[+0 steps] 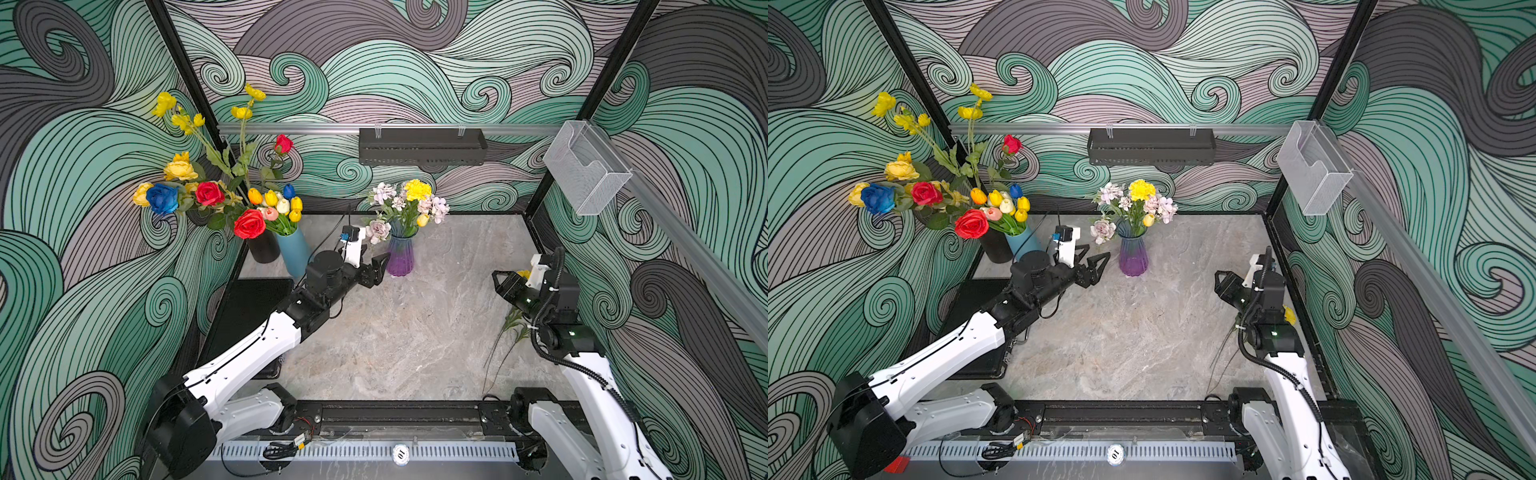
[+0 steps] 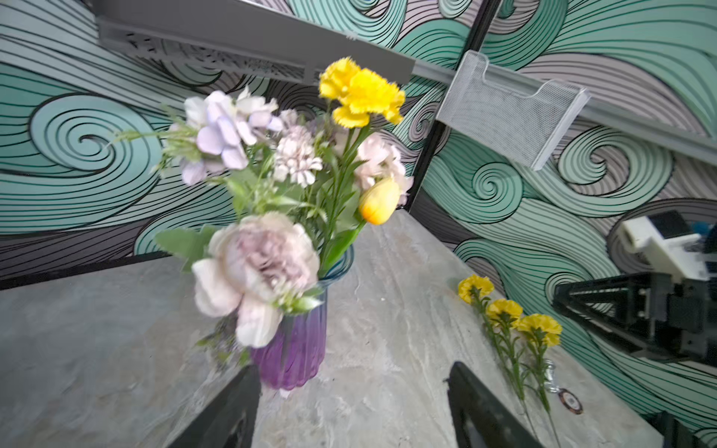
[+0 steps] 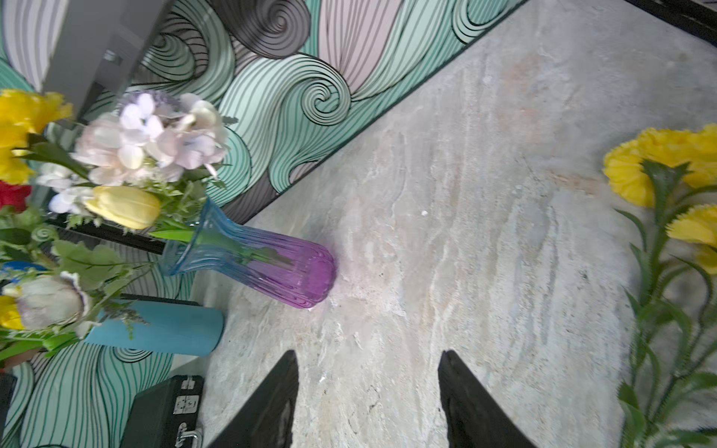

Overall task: Pick out yellow flowers from the vase
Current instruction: Place the flower at the center of the board, then pick up the flower from the vase.

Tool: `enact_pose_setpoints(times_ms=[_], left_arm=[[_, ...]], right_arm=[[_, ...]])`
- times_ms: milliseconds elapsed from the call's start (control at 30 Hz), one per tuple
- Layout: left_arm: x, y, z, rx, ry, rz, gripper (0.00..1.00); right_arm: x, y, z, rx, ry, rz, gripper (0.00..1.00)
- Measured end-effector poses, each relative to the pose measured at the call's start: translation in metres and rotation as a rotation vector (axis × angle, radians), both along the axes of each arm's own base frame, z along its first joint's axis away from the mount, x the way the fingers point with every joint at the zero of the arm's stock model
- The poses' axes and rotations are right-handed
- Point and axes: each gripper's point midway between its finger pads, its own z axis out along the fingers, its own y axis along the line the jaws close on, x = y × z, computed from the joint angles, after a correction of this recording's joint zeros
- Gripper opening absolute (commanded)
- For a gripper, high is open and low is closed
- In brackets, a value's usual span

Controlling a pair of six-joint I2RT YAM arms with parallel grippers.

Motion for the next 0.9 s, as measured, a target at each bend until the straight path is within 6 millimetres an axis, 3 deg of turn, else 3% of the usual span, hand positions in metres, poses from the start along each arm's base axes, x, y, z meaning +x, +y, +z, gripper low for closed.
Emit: enact_pose_setpoints(times_ms=[233, 433, 633, 900], left_arm=[[0.019, -0.029, 0.024, -0.001, 0.014, -0.069, 0.67], [0.052, -0.051, 0.035, 0.04, 0.059, -0.064, 0.58], [0.085, -0.063, 0.017, 0.117, 0.138, -0.01, 0.52], [0.11, -0.073, -0.001, 0.186, 0.168, 0.021, 0.5]], right_arm=[[0.005, 0.013, 0.02, 0.0, -0.11, 0.046, 0.66], [0.008, 0.016, 0.03, -0.002, -0.166, 0.057, 0.66], [0.007, 0.016, 0.028, -0.009, -0.18, 0.062, 0.67], [0.006, 0.018, 0.022, -0.02, -0.182, 0.077, 0.68]])
